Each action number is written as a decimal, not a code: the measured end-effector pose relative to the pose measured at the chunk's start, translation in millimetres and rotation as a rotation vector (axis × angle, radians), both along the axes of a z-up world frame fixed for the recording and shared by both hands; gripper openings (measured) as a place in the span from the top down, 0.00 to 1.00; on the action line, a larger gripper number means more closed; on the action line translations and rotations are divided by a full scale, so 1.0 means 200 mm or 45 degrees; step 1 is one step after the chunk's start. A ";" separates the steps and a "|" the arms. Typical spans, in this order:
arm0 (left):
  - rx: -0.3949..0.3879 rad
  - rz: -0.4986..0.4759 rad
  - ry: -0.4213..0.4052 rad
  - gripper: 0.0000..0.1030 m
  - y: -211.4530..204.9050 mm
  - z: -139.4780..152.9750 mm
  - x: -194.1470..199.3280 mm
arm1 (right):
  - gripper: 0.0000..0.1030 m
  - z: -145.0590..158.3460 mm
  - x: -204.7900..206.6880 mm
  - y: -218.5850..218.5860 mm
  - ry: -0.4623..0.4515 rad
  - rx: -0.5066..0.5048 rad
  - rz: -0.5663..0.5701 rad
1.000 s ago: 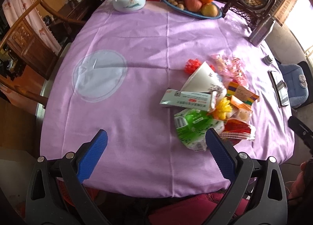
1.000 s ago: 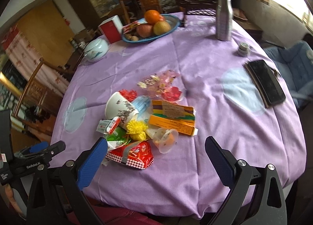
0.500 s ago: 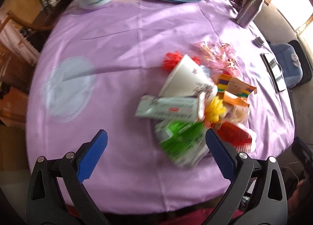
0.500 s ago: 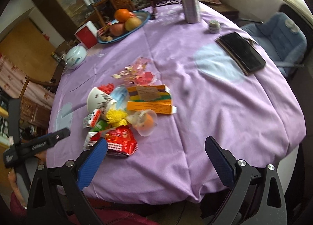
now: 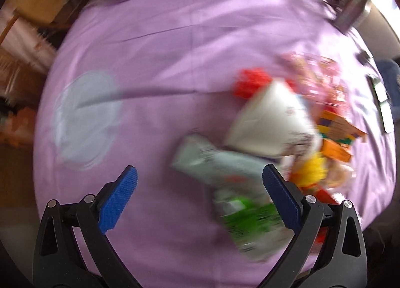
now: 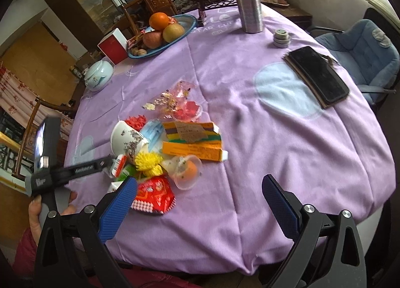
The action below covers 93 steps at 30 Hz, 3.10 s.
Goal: Collect trash
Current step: 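Grasp the white medicine box with the left tool while the right tool grasps the red snack bag, then carry the medicine box and snack bag over the red wastebasket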
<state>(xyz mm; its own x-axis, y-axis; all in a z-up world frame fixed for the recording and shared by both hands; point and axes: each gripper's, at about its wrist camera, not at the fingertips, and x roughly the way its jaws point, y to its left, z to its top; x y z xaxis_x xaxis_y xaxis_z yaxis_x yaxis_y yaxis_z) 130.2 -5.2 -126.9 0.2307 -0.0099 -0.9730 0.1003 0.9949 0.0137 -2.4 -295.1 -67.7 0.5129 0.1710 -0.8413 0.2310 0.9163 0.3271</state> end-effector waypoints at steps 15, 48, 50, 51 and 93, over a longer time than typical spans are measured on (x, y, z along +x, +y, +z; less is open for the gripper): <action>-0.165 0.081 -0.007 0.06 0.02 0.10 -0.03 | 0.05 0.01 0.10 0.05 -0.009 -0.017 0.141; 0.030 0.283 0.015 0.42 0.30 -0.25 0.12 | 0.05 0.04 0.01 -0.02 -0.089 0.050 0.279; 0.034 0.258 -0.011 0.56 0.29 -0.23 0.12 | 0.05 0.02 0.01 0.01 -0.081 0.048 0.348; 0.039 0.248 -0.033 0.56 0.29 -0.20 0.10 | 0.05 0.00 0.01 0.05 -0.060 0.036 0.403; 0.013 0.879 -0.270 0.55 0.96 0.33 -0.74 | 0.87 0.15 0.42 0.81 -0.235 0.239 1.095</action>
